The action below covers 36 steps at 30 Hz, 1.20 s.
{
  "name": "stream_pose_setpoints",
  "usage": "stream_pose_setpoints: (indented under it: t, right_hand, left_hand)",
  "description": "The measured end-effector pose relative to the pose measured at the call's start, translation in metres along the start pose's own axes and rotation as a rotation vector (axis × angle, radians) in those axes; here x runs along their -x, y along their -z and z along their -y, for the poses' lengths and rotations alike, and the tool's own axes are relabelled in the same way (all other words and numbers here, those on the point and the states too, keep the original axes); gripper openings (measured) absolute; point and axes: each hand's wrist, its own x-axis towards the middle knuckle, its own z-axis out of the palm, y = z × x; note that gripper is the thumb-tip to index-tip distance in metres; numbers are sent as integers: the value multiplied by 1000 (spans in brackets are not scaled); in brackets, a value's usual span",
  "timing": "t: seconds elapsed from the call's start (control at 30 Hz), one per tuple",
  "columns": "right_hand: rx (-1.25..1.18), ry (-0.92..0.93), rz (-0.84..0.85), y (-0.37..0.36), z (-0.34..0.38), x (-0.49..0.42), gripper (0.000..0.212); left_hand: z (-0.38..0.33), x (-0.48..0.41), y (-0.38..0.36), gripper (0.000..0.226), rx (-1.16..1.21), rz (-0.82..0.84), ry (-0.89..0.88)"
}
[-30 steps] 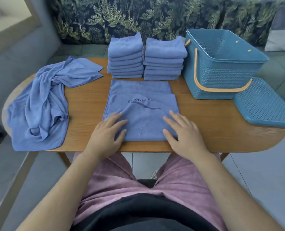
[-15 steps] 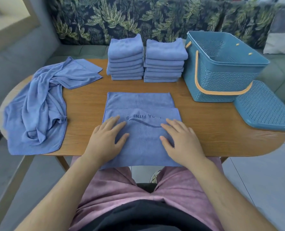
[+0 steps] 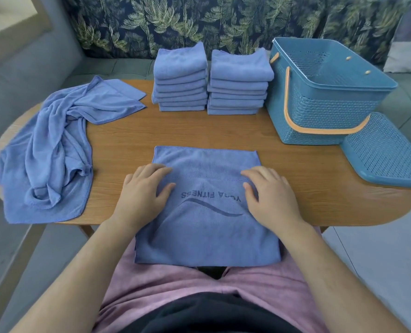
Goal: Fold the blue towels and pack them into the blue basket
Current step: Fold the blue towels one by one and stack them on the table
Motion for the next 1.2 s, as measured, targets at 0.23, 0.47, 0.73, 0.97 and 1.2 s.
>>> stream_pose_setpoints:
  t: [0.23, 0.47, 0.73, 0.97, 1.2]
  right_hand:
    - [68, -134, 61, -11, -14, -4, 33]
    - [-186, 26, -6, -3, -20, -4, 6]
    - [-189, -48, 34, 12, -14, -5, 6]
    - [-178, -100, 104, 21, -11, 1, 5]
    - [-199, -292, 161, 16, -12, -6, 10]
  left_hand:
    - [4, -3, -2, 26, 41, -7, 35]
    - [7, -6, 3, 6, 117, -55, 35]
    - [3, -8, 14, 8, 92, -92, -45]
    - [-3, -4, 17, 2, 158, -109, 39]
    - [-2, -6, 16, 8, 168, -76, 142]
